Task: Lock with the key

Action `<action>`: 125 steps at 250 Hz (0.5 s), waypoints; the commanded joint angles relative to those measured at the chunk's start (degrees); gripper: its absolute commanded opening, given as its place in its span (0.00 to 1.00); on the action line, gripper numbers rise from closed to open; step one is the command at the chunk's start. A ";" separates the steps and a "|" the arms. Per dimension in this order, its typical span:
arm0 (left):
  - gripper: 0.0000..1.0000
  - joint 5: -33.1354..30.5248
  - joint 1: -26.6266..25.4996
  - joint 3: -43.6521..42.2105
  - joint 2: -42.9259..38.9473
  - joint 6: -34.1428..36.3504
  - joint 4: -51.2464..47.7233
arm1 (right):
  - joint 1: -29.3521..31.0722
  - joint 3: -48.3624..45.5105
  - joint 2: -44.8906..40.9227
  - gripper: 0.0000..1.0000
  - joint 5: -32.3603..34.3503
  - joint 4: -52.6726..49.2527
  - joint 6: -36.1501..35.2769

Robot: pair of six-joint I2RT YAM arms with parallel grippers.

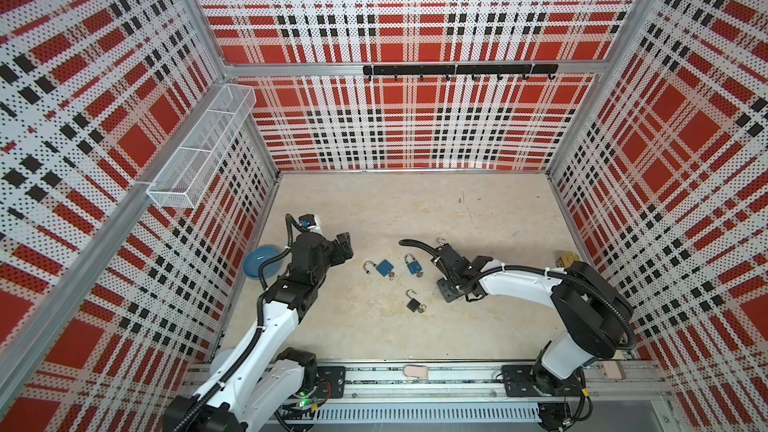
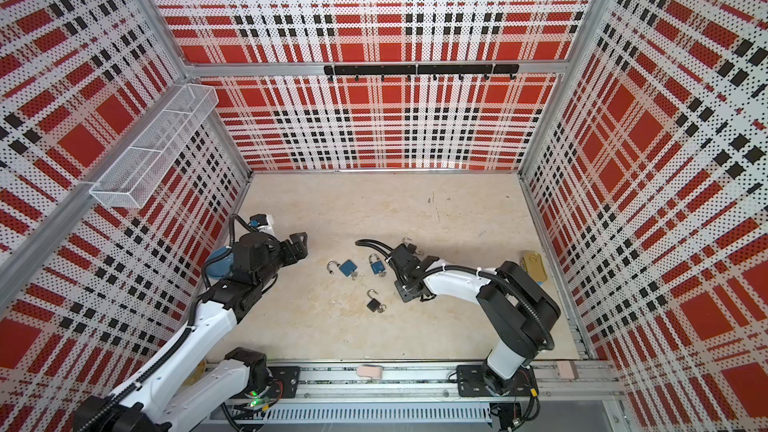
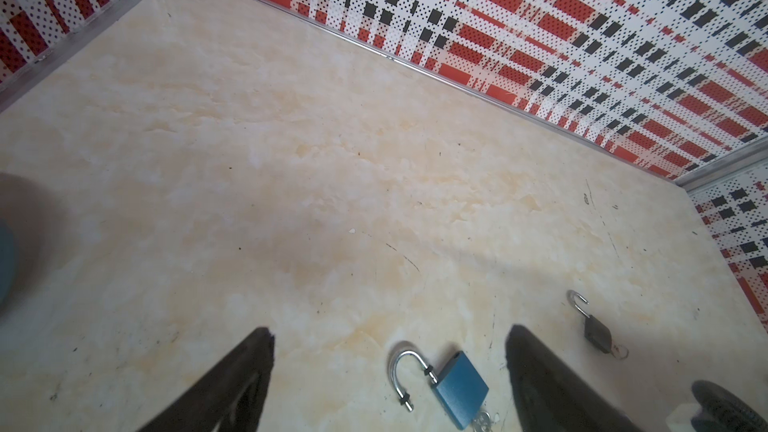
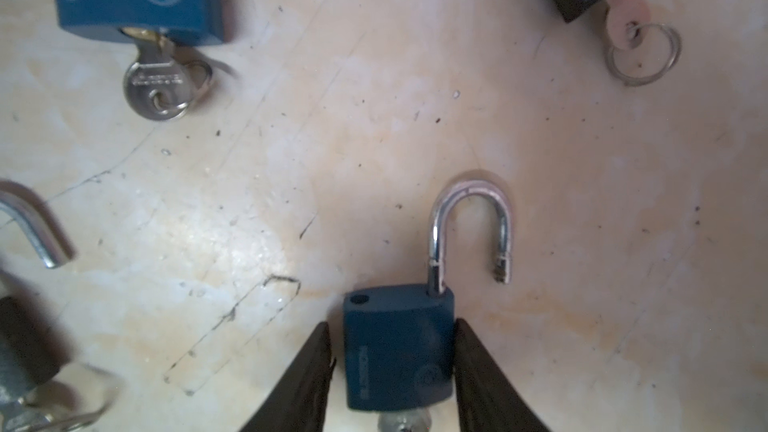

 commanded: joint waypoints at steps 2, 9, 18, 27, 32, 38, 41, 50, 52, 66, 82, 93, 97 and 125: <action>0.89 -0.04 0.54 -1.23 -0.84 -0.82 1.02 | 0.58 1.10 0.44 0.46 0.35 -1.66 0.82; 0.89 -0.11 0.55 -1.19 -0.87 -0.85 1.02 | 0.61 1.17 0.57 0.45 0.32 -1.72 0.82; 0.89 -0.03 0.58 -1.22 -0.87 -0.84 1.15 | 0.59 1.21 0.73 0.45 0.32 -1.78 0.82; 0.89 0.06 0.56 -1.24 -0.87 -0.86 1.11 | 0.67 1.33 0.92 0.44 0.36 -1.84 0.82; 0.89 0.15 0.57 -1.23 -0.86 -0.82 1.04 | 0.69 1.29 0.94 0.43 0.36 -1.92 0.80; 0.89 0.16 0.55 -1.24 -0.93 -0.87 0.97 | 0.67 1.32 1.00 0.43 0.38 -2.00 0.88; 0.89 0.16 0.54 -1.24 -0.96 -0.88 0.94 | 0.68 1.32 0.99 0.43 0.35 -2.02 0.91; 0.89 0.21 0.56 -1.16 -1.05 -0.79 0.85 | 0.74 1.28 1.00 0.43 0.33 -2.11 0.92; 0.89 0.17 0.54 -1.15 -1.05 -0.79 0.86 | 0.79 1.28 0.99 0.43 0.33 -2.11 0.99; 0.89 0.18 0.60 -1.24 -1.22 -0.66 0.76 | 0.82 1.11 0.81 0.42 0.38 -2.12 1.05; 0.89 0.82 0.54 -1.41 -1.31 -0.23 1.06 | 0.88 1.00 0.59 0.39 0.38 -2.11 1.13; 0.89 1.72 0.59 -1.36 -1.17 0.01 1.36 | 0.92 1.05 0.52 0.36 0.32 -2.14 1.13; 0.89 1.98 0.56 -1.41 -1.15 0.12 1.41 | 0.97 1.08 0.52 0.36 0.46 -2.13 1.10; 0.88 3.22 0.62 -1.15 -0.70 0.51 1.34 | 0.92 1.62 0.09 0.36 0.63 -2.10 0.53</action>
